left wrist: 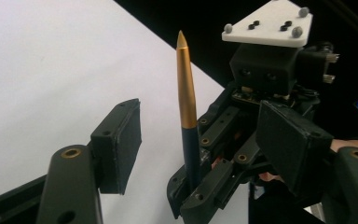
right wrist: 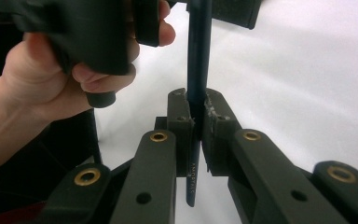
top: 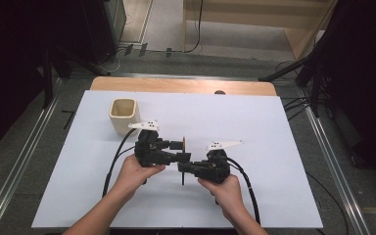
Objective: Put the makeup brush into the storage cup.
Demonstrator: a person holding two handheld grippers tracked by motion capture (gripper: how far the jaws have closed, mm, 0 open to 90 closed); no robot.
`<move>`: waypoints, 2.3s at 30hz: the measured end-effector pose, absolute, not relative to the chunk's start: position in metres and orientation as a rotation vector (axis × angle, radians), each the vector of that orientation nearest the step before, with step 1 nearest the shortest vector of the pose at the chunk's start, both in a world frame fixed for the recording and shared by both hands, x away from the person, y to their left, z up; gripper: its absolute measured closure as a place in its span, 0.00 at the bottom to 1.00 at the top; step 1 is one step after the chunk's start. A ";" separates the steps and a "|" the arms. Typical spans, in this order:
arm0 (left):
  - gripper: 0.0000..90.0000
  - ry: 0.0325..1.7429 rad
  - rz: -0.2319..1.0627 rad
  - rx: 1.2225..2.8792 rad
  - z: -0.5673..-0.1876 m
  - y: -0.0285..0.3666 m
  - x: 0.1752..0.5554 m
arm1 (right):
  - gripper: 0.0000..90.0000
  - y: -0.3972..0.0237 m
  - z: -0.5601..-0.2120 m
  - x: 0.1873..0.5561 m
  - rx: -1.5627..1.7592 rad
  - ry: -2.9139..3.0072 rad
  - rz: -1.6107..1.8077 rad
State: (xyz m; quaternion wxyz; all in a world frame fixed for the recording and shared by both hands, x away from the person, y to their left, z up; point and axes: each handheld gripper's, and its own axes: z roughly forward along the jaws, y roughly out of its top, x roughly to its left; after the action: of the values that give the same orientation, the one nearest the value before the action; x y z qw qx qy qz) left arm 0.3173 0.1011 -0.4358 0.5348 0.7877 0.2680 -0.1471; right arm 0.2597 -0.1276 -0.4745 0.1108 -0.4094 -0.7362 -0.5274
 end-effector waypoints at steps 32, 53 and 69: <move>0.93 0.790 -0.449 1.824 -0.441 0.101 0.319 | 0.92 -0.127 -0.475 0.260 -1.227 -2.146 -1.562; 0.93 0.787 -0.418 1.877 -0.434 0.109 0.324 | 0.54 -0.126 -0.468 0.257 -1.180 -2.295 -1.564; 0.93 0.808 -0.365 1.914 -0.428 0.123 0.330 | 0.37 -0.133 -0.462 0.253 -1.080 -2.460 -1.557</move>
State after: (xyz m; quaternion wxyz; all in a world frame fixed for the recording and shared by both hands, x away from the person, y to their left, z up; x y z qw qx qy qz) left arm 0.3305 0.1228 -0.4282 0.4936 0.7891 0.3331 -0.1507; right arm 0.2532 -0.1333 -0.4623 0.0179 -0.3478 -0.7920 -0.5014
